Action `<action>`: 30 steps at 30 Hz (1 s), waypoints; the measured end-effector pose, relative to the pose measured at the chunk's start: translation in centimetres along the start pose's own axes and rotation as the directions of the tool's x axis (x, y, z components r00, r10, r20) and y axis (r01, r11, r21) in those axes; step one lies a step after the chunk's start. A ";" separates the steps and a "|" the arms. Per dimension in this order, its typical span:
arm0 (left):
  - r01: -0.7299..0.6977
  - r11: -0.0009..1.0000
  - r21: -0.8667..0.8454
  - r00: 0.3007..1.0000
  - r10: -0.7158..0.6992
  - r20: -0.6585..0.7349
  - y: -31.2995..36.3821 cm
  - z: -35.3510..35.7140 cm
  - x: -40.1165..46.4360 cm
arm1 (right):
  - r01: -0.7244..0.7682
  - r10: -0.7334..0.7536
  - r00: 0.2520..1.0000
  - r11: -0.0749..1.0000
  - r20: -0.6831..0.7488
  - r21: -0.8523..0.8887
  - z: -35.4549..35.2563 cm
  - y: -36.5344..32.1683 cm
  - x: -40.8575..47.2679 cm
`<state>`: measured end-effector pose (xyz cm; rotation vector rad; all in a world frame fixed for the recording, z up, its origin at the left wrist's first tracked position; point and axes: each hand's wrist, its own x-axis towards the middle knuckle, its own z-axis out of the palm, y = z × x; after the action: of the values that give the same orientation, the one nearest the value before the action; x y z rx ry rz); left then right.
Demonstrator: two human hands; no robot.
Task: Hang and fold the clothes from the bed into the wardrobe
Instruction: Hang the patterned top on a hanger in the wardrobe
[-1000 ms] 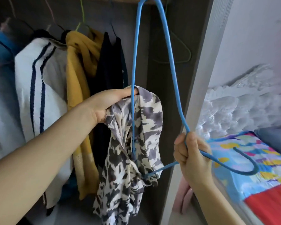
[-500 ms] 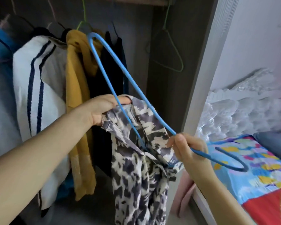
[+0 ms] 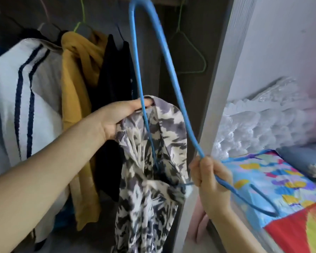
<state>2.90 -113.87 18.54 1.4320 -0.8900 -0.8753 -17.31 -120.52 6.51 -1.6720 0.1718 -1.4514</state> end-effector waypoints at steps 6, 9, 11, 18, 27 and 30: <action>0.100 0.990 -0.101 0.992 -0.108 -0.072 -1.0 -3.2 1.5 | -0.303 0.383 0.897 0.896 0.221 -0.324 -2.6 1.9 -0.3; 0.095 0.995 0.022 0.958 -0.086 -0.273 -3.6 -4.6 2.7 | -0.275 0.449 0.843 0.832 0.296 -0.481 -4.3 0.2 1.6; 0.121 0.990 0.073 0.944 -0.092 -0.316 -5.7 -5.1 3.4 | -0.236 0.483 0.812 0.786 0.328 -0.572 -5.2 -0.9 2.8; -0.037 0.997 0.067 0.935 0.058 -0.349 -9.0 -3.2 5.2 | -0.136 0.795 0.536 0.414 0.284 -0.900 -6.0 -2.2 4.3; -0.492 0.397 0.775 0.858 0.370 0.356 -8.7 3.8 3.2 | -0.458 0.868 0.374 0.479 0.327 -0.749 -2.8 -2.5 7.8; -0.541 0.358 0.761 0.841 0.235 0.488 -9.2 3.1 3.8 | -0.365 0.809 0.396 0.573 0.435 -0.733 -3.6 -3.8 8.9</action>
<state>2.00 -118.29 9.20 1.8228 -2.0658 -0.1698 -19.28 -125.57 15.28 -2.1770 0.7197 -0.0124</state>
